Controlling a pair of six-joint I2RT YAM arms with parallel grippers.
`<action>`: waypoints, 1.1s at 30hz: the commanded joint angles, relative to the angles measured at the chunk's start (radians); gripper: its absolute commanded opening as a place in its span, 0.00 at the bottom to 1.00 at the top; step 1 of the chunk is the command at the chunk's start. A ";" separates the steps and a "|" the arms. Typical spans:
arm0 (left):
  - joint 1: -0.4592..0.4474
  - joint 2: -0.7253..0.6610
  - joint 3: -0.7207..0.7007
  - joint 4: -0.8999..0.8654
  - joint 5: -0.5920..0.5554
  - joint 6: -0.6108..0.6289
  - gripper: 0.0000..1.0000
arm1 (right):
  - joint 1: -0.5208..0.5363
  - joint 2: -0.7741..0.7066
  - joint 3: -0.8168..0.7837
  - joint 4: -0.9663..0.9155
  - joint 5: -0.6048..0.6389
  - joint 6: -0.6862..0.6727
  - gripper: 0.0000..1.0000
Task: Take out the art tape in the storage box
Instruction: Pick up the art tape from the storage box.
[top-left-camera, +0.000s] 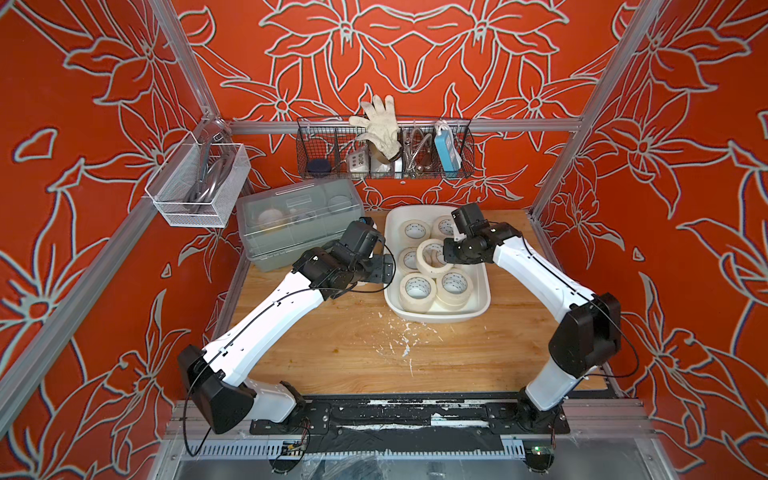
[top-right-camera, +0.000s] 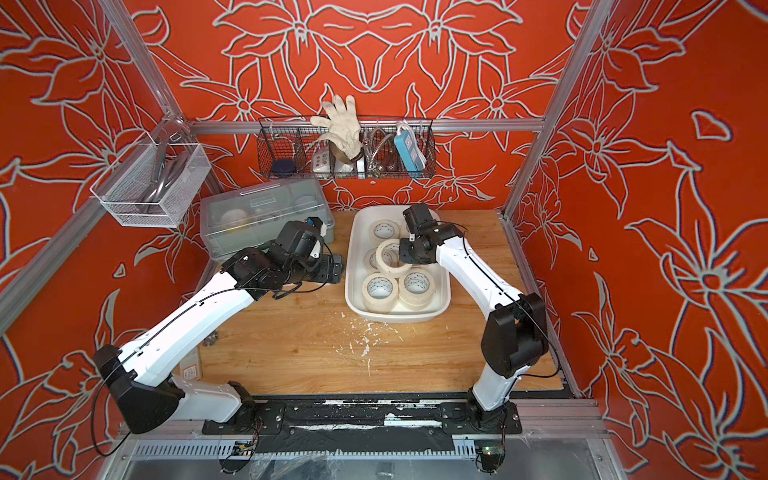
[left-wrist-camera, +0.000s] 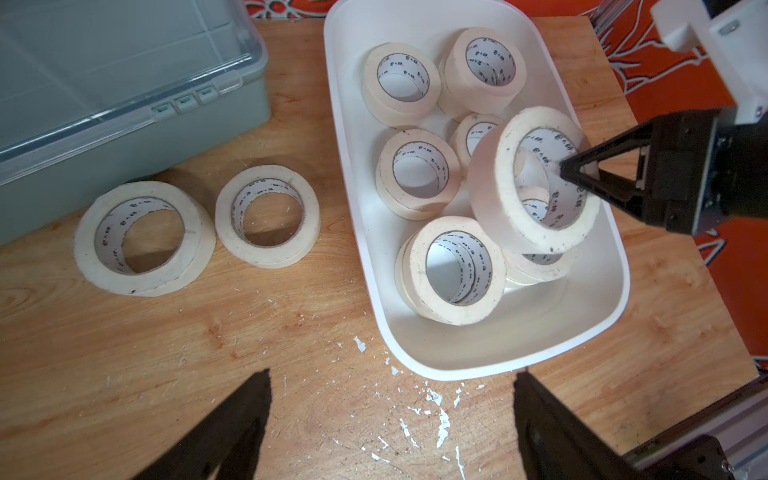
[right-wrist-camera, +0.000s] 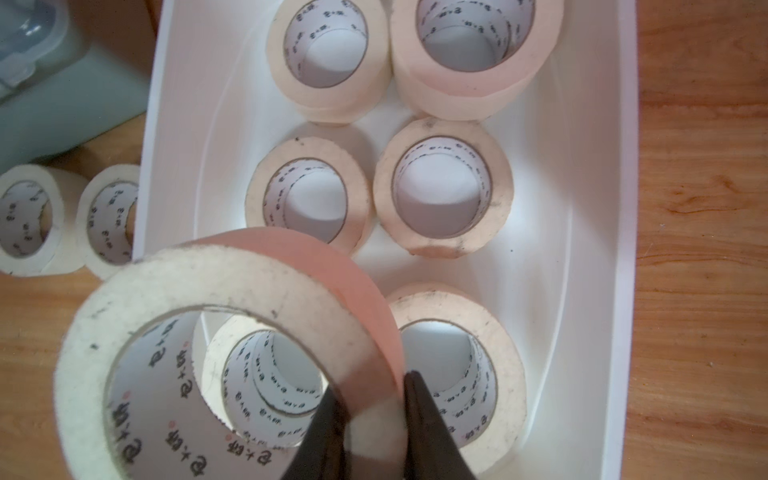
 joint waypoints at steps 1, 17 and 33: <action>-0.029 0.045 0.044 -0.027 0.013 0.023 0.89 | 0.035 -0.059 -0.032 -0.019 0.023 -0.030 0.05; -0.101 0.236 0.100 -0.001 0.086 -0.001 0.81 | 0.126 -0.169 -0.200 0.041 0.015 0.028 0.06; -0.112 0.388 0.176 0.005 0.094 -0.005 0.64 | 0.155 -0.191 -0.224 0.041 0.021 0.035 0.08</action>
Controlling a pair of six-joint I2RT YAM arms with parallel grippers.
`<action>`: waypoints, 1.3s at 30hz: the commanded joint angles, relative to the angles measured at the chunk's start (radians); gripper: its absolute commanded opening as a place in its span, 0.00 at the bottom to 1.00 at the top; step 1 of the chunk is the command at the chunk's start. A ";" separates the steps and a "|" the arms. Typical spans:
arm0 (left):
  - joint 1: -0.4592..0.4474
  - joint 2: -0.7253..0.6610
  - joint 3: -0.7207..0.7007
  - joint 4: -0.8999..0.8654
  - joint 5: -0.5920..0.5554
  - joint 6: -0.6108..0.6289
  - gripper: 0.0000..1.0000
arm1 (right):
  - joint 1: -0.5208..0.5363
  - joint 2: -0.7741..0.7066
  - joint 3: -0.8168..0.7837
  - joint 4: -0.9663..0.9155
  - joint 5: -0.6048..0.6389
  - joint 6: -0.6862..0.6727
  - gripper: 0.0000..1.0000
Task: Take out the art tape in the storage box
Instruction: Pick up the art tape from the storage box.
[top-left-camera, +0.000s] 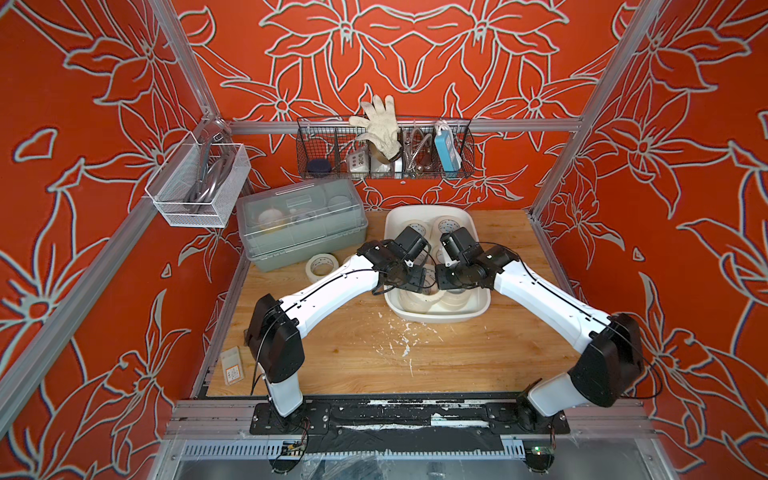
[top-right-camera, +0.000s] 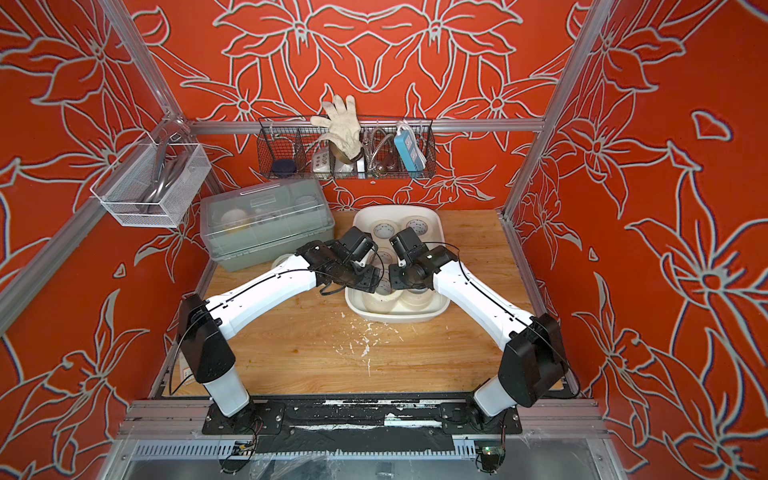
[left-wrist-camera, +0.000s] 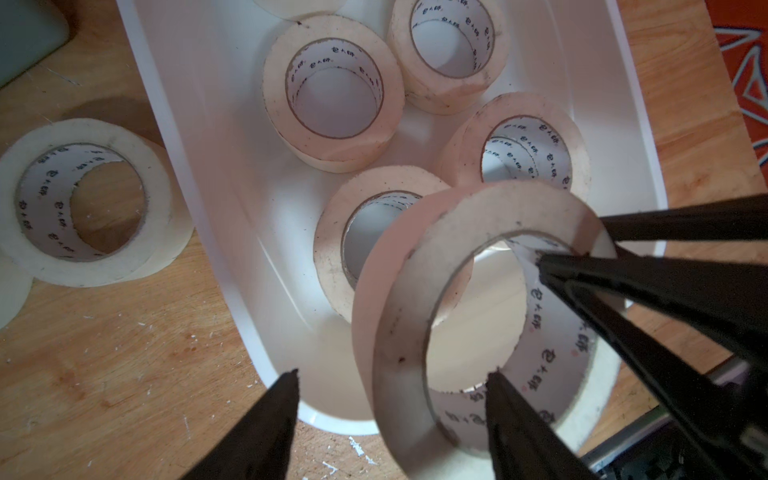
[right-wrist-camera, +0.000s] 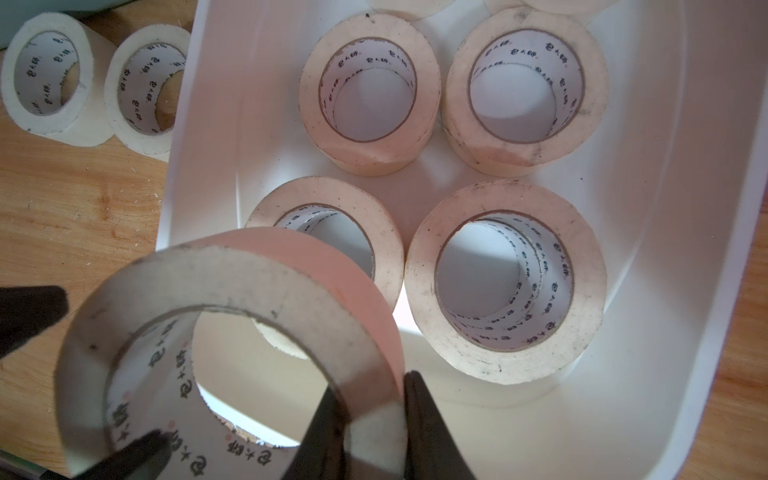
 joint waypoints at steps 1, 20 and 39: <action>-0.007 0.024 0.029 0.001 0.009 0.002 0.60 | 0.010 -0.043 -0.018 0.022 0.016 0.017 0.08; -0.006 0.030 0.035 -0.010 0.001 -0.005 0.02 | 0.012 -0.183 -0.074 0.089 -0.046 -0.011 0.53; 0.173 -0.200 -0.249 0.039 -0.156 -0.205 0.00 | -0.059 -0.294 -0.100 0.115 0.063 0.067 0.58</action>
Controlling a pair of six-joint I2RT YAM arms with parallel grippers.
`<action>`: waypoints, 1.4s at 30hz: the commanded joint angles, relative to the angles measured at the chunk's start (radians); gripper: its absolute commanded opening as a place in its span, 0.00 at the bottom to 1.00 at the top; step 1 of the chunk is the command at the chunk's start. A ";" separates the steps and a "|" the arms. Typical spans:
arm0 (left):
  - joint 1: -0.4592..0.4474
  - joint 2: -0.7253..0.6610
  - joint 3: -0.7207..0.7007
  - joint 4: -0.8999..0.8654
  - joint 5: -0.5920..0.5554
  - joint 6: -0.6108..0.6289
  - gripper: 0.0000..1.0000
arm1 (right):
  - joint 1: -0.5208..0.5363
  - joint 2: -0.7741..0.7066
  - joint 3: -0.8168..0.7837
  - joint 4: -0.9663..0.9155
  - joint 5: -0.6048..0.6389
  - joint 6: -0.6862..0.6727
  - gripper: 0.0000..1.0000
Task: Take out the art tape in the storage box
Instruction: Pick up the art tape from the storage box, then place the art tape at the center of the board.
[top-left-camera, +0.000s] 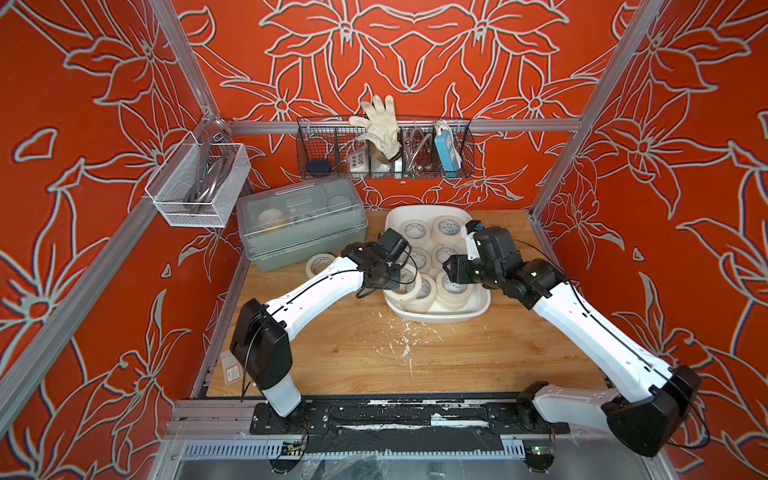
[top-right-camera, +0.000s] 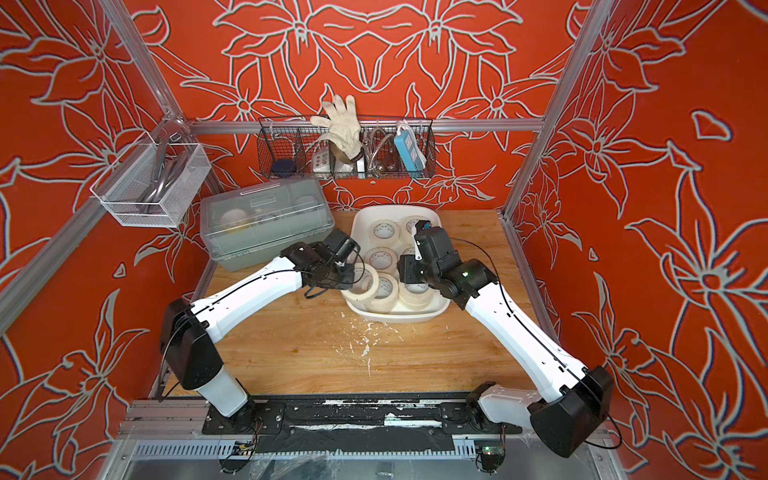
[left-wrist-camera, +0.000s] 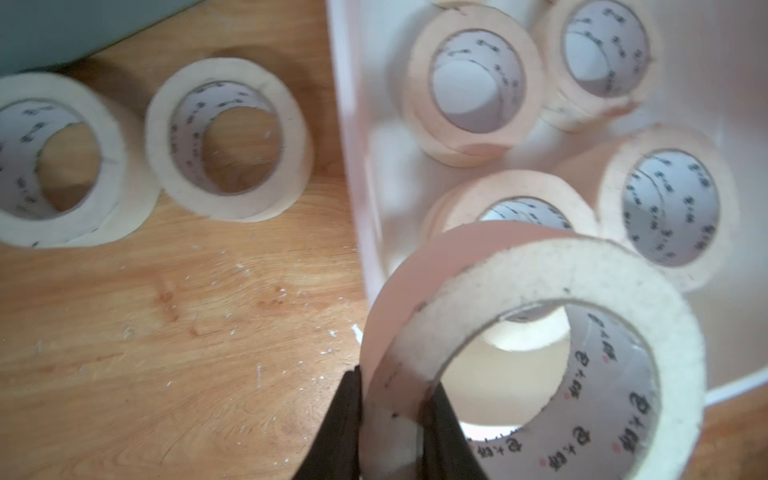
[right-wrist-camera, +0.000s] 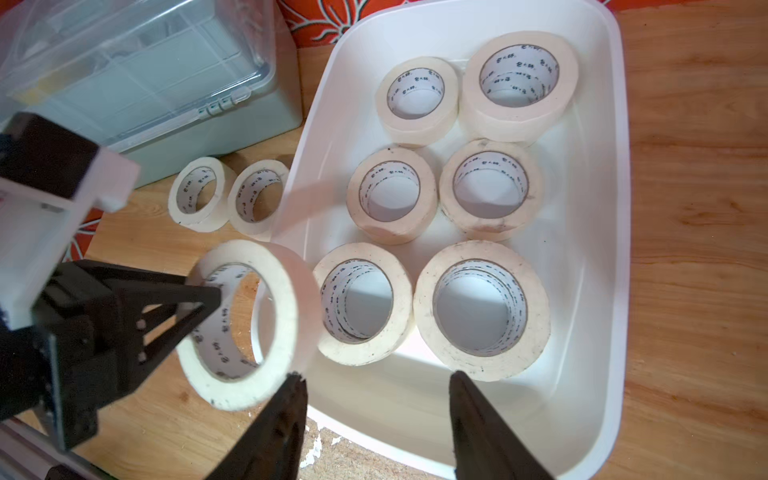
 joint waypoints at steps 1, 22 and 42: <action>0.066 -0.088 -0.087 0.053 -0.038 -0.084 0.00 | -0.021 -0.016 -0.030 0.013 0.053 0.039 0.58; 0.255 0.015 -0.339 0.240 0.077 -0.135 0.00 | -0.146 -0.037 -0.131 0.088 0.037 0.095 0.58; 0.293 0.131 -0.281 0.214 0.011 -0.123 0.20 | -0.179 0.008 -0.142 0.149 0.016 0.123 0.63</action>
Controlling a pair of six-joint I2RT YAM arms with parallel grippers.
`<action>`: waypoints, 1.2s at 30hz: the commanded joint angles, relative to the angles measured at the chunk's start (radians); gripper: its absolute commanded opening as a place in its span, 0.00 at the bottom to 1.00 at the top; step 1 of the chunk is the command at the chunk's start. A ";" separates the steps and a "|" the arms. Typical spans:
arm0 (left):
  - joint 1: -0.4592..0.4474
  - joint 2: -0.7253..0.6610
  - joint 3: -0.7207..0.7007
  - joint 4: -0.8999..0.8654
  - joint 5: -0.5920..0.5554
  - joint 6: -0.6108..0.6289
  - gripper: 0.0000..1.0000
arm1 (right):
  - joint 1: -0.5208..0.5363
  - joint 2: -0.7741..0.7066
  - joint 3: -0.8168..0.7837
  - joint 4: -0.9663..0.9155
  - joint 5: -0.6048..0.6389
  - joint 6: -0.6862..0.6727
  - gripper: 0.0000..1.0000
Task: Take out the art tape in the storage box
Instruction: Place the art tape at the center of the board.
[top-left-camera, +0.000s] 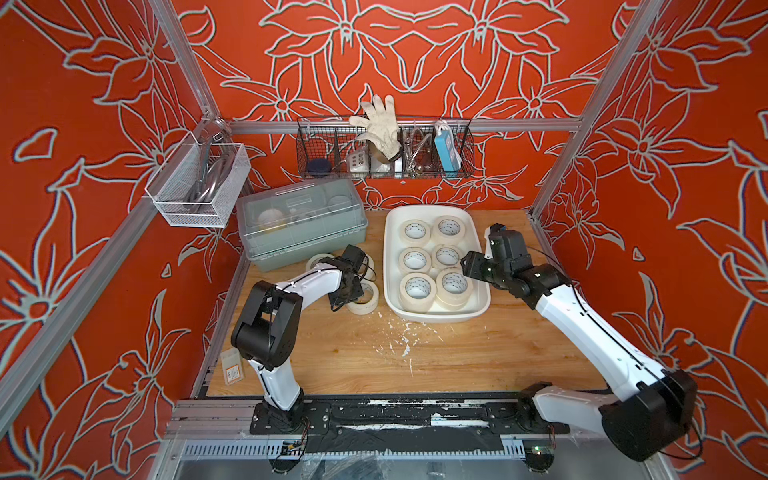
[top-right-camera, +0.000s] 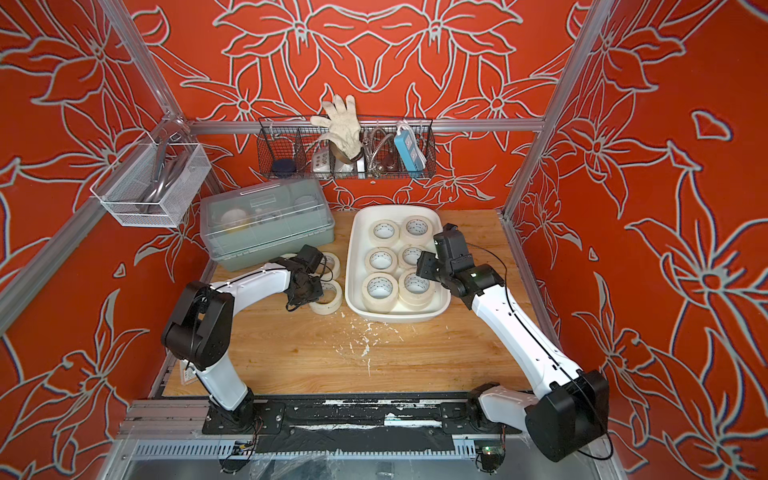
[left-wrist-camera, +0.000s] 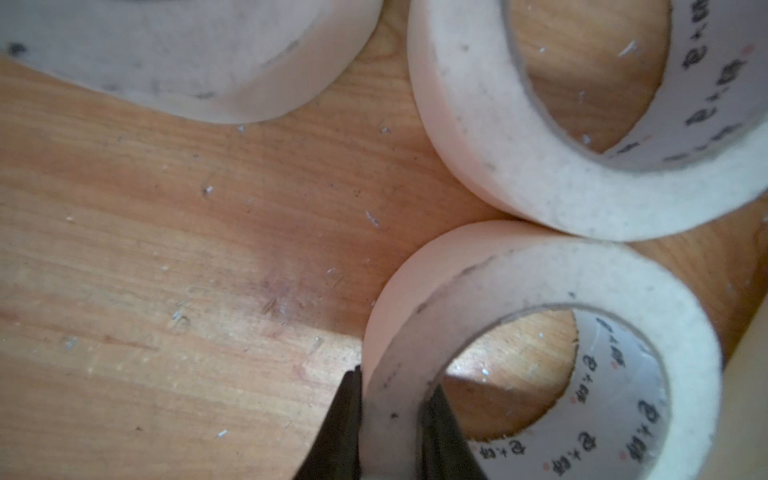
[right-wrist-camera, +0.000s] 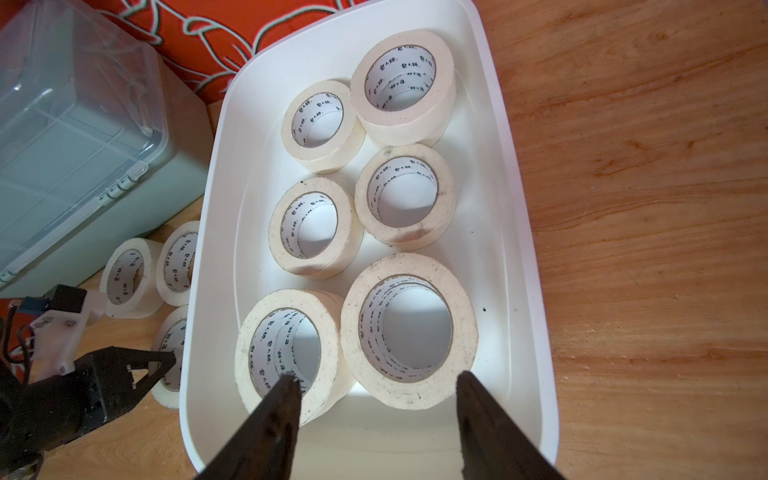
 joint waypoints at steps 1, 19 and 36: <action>0.012 0.007 0.039 -0.016 -0.035 -0.001 0.23 | -0.011 0.027 -0.003 0.029 -0.001 0.025 0.63; 0.005 -0.251 0.026 -0.078 0.048 0.130 0.75 | -0.073 0.307 0.198 0.064 0.018 0.151 0.71; 0.000 -0.629 -0.063 -0.141 0.050 0.107 0.93 | -0.117 0.773 0.751 -0.223 0.116 0.316 0.69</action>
